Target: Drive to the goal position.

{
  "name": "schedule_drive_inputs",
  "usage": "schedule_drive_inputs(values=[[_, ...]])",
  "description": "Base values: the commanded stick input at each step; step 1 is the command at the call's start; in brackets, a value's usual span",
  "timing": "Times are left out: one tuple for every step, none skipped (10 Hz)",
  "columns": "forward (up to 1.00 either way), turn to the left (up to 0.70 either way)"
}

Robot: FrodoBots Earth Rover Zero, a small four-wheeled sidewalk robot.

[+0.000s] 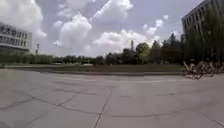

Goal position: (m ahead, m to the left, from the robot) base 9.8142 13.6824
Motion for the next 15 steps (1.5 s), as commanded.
schedule_drive_inputs(values=[[0.70,0.38],[0.70,0.38],[0.70,0.38],[0.70,0.38],[0.70,0.38],[0.70,0.38],[0.70,0.38],[0.70,0.38],[0.70,0.03],[0.70,0.03],[0.70,0.03],[0.70,0.03],[0.70,0.03],[0.70,0.03],[0.70,0.03]])
